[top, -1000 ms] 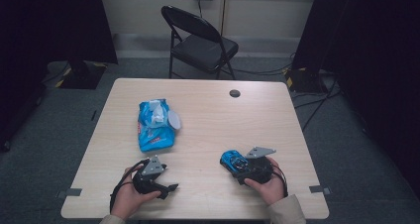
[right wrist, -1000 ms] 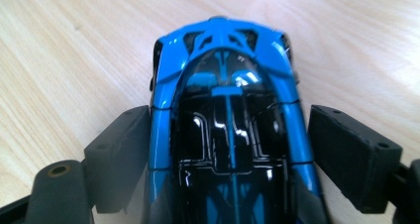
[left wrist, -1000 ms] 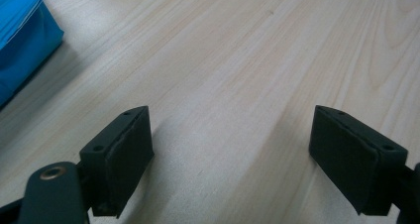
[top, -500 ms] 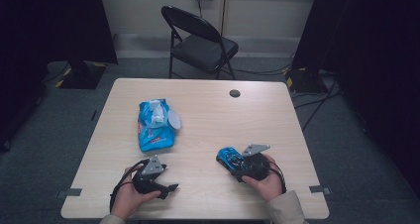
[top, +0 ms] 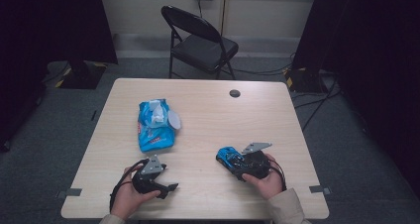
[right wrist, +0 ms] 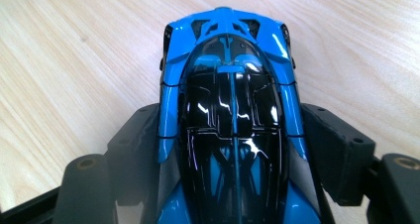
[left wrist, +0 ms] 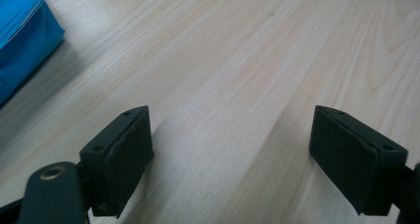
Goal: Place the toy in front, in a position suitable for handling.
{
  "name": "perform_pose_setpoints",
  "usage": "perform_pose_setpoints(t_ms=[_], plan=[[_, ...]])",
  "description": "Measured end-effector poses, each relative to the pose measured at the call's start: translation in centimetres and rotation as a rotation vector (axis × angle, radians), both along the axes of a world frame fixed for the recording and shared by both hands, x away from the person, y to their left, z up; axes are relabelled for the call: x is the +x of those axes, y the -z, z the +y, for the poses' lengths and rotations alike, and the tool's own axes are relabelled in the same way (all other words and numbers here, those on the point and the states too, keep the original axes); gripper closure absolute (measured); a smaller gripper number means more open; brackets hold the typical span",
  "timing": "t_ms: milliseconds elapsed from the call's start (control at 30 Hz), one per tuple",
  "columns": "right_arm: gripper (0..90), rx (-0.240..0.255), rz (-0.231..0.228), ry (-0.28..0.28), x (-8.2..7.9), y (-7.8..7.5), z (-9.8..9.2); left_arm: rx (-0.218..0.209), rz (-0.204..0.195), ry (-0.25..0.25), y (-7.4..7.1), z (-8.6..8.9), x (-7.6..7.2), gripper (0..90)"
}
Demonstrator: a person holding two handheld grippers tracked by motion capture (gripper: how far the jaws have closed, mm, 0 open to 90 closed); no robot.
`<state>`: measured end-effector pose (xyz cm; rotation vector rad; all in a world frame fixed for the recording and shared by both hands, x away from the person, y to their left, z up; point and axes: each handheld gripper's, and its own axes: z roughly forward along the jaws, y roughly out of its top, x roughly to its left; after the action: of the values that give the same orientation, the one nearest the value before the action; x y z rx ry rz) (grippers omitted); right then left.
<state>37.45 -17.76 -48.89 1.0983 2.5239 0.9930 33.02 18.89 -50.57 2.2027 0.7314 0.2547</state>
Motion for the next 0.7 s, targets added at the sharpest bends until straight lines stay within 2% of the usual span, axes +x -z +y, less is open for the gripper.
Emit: perform_pose_setpoints(t_ms=[67, 233, 300, 467, 667, 700], plan=[[28.0, -0.016, 0.003, -0.006, 0.1, 0.0, 0.1, 0.000, -0.001, -0.001, 0.0, 0.0, 0.0, 16.6], [28.0, 0.002, 0.004, 0.000, 0.1, -0.3, 0.2, -0.001, 0.000, -0.002, 0.0, 0.0, 0.0, 16.6], [28.0, -0.005, -0.006, -0.009, 0.0, -0.6, 0.5, -0.001, -0.001, -0.001, 0.0, 0.0, 0.0, 16.6], [28.0, 0.017, -0.023, -0.023, 0.1, -1.0, 1.4, -0.004, 0.003, -0.003, 0.0, 0.1, 0.0, 16.7], [28.0, 0.013, -0.042, -0.084, 0.2, -0.6, 4.0, -0.005, 0.004, -0.003, 0.0, 0.1, 0.0, 16.7], [28.0, 0.007, -0.057, -0.097, 0.2, -0.4, 4.4, -0.006, 0.005, -0.003, 0.0, 0.1, 0.0, 16.7]])
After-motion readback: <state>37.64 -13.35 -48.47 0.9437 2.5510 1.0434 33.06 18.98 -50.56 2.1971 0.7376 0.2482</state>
